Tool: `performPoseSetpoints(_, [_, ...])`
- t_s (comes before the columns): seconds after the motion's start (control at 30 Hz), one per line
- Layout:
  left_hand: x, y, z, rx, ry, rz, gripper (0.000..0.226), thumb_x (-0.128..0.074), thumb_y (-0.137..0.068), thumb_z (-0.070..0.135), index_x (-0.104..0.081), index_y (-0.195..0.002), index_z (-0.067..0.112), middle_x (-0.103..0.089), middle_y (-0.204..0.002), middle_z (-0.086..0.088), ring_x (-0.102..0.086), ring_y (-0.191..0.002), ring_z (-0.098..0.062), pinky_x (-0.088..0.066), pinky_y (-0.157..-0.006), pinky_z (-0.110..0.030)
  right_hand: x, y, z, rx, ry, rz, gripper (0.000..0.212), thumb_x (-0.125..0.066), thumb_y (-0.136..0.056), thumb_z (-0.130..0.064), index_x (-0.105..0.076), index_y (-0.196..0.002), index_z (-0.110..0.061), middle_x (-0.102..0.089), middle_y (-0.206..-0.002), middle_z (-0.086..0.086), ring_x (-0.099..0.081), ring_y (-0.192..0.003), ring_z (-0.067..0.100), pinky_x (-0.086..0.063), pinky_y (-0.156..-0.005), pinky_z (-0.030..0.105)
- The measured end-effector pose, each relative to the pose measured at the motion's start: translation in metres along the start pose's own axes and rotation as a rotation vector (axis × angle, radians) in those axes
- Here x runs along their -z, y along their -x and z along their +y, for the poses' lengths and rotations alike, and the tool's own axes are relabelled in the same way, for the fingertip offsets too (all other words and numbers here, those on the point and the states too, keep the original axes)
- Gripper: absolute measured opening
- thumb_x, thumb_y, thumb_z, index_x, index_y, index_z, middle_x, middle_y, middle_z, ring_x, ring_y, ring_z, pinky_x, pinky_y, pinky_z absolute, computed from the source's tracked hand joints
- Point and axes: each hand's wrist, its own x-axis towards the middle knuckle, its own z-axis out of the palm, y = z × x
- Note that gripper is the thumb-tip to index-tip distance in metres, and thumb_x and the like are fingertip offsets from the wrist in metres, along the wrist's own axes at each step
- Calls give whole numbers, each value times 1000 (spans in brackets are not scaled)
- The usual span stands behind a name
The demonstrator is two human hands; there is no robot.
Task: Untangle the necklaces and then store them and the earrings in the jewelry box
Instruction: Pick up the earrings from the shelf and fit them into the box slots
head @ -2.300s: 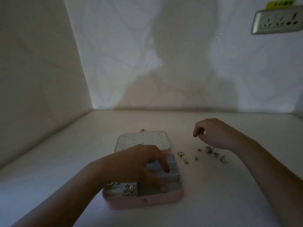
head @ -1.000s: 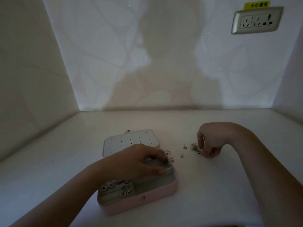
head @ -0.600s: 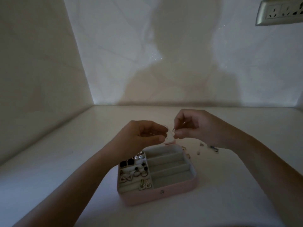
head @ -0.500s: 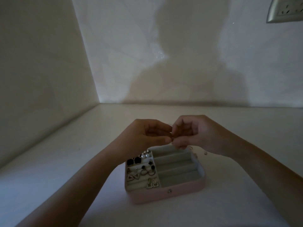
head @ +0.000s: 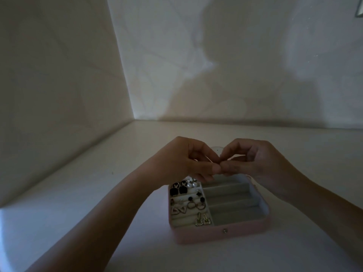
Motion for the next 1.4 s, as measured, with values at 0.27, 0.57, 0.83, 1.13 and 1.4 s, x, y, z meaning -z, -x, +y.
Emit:
performPoseSetpoints(0.27, [12,9,7,24,-156,-19,18,-68,-84,13,-75,-95,25,-72,-73,6,-61,-62,-2,-49,-64,-13,5,-1,3,41,31,-3,18,-74,-64,-8,-66,-80,-4,-71,-75,8,-72,-70,22,-55,-64,21])
performPoseSetpoints(0.57, [19,42,-10,194,-87,-57,28,-74,-63,24,-77,-90,20,-75,-95,-4,-71,-92,-20,-55,-86,-28,15,0,15,312,764,-40,8,-70,-85,-17,-69,-82,-24,-68,-75,-13,-64,-74,-1,-44,-67,6])
performPoseSetpoints(0.83, [2,67,-13,283,-128,63,21,-74,-77,2,-75,-92,17,-75,-74,0,-68,-62,-7,-52,-62,-15,18,-1,18,290,813,-33,5,-70,-85,-19,-70,-80,-20,-68,-74,-14,-63,-72,2,-44,-63,10])
performPoseSetpoints(1.13, [-6,66,-16,296,-343,37,14,-75,-80,22,-76,-91,31,-71,-76,17,-60,-63,7,-43,-58,-8,19,-1,19,277,820,-53,6,-71,-85,-19,-70,-79,-19,-65,-69,-17,-61,-69,1,-42,-61,8])
performPoseSetpoints(1.4, [-11,65,-22,287,-365,104,9,-74,-78,32,-74,-82,39,-71,-85,16,-65,-83,-3,-52,-80,-15,20,-1,20,292,840,-78,5,-71,-85,-20,-70,-81,-17,-63,-69,-19,-62,-69,1,-43,-61,9])
